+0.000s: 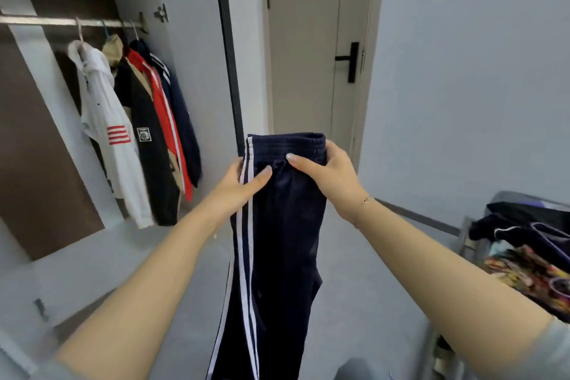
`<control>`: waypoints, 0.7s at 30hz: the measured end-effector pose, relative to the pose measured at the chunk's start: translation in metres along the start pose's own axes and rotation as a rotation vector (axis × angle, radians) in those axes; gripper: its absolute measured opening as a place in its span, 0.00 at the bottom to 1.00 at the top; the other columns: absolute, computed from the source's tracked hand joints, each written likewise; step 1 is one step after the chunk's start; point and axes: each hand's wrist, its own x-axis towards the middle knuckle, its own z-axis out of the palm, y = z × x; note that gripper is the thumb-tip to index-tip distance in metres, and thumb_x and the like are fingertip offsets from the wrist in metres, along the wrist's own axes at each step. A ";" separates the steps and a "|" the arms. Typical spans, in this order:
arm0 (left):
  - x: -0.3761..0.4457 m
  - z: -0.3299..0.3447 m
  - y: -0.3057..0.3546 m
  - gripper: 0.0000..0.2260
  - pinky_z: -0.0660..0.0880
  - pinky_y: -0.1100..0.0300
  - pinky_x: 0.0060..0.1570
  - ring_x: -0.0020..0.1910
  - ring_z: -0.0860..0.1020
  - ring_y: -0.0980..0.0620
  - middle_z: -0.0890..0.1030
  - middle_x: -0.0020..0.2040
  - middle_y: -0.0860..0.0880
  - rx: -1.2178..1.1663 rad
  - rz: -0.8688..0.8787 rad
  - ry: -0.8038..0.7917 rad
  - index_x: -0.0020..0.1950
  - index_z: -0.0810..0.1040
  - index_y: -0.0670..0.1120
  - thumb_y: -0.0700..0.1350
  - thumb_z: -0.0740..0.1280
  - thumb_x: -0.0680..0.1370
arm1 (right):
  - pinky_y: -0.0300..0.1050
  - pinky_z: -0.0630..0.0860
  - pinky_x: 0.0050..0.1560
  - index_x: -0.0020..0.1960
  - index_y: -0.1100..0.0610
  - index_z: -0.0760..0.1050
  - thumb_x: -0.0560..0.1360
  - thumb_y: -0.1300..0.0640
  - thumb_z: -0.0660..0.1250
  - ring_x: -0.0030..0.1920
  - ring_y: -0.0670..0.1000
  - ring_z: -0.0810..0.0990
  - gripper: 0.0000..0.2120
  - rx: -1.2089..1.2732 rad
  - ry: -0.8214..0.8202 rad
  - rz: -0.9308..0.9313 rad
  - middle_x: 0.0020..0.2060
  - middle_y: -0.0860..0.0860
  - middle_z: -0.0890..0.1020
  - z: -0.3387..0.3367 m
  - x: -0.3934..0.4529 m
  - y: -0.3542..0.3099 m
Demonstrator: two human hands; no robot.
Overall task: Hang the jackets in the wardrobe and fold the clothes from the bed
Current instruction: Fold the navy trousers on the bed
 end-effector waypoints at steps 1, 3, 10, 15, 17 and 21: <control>0.006 0.011 -0.012 0.19 0.75 0.70 0.48 0.51 0.80 0.64 0.82 0.52 0.63 0.026 0.005 -0.065 0.63 0.72 0.58 0.60 0.70 0.74 | 0.42 0.81 0.52 0.57 0.53 0.78 0.74 0.54 0.74 0.51 0.46 0.84 0.13 -0.027 0.046 0.007 0.50 0.47 0.85 -0.007 -0.002 0.000; 0.018 0.033 -0.028 0.08 0.75 0.75 0.40 0.48 0.82 0.63 0.84 0.46 0.64 -0.008 0.035 -0.084 0.55 0.77 0.59 0.52 0.70 0.77 | 0.44 0.80 0.55 0.59 0.53 0.75 0.75 0.52 0.72 0.52 0.45 0.83 0.14 -0.078 0.129 0.025 0.52 0.47 0.84 -0.027 -0.008 -0.001; 0.069 0.104 -0.009 0.10 0.77 0.65 0.49 0.53 0.82 0.54 0.85 0.52 0.53 -0.179 0.148 -0.290 0.53 0.82 0.54 0.52 0.71 0.73 | 0.44 0.81 0.52 0.58 0.54 0.77 0.76 0.53 0.71 0.52 0.47 0.84 0.11 0.096 0.485 0.009 0.51 0.49 0.85 -0.097 -0.064 -0.010; 0.071 0.217 0.026 0.15 0.78 0.66 0.46 0.50 0.82 0.56 0.85 0.52 0.53 -0.110 0.181 -0.648 0.52 0.83 0.52 0.59 0.66 0.73 | 0.48 0.81 0.53 0.61 0.63 0.77 0.77 0.60 0.70 0.53 0.54 0.84 0.14 0.390 0.821 -0.009 0.52 0.57 0.85 -0.167 -0.138 -0.017; 0.058 0.275 0.038 0.15 0.77 0.69 0.46 0.50 0.82 0.59 0.85 0.51 0.56 -0.065 0.198 -0.757 0.49 0.84 0.55 0.62 0.65 0.73 | 0.50 0.80 0.56 0.62 0.64 0.76 0.77 0.60 0.70 0.54 0.55 0.84 0.16 0.417 0.954 -0.011 0.53 0.58 0.85 -0.197 -0.171 -0.016; 0.015 0.389 0.050 0.17 0.75 0.71 0.46 0.50 0.82 0.63 0.85 0.50 0.59 -0.031 0.218 -0.963 0.50 0.83 0.54 0.62 0.62 0.74 | 0.46 0.81 0.53 0.62 0.63 0.77 0.77 0.61 0.69 0.54 0.54 0.84 0.15 0.457 1.185 -0.048 0.53 0.57 0.85 -0.252 -0.243 -0.014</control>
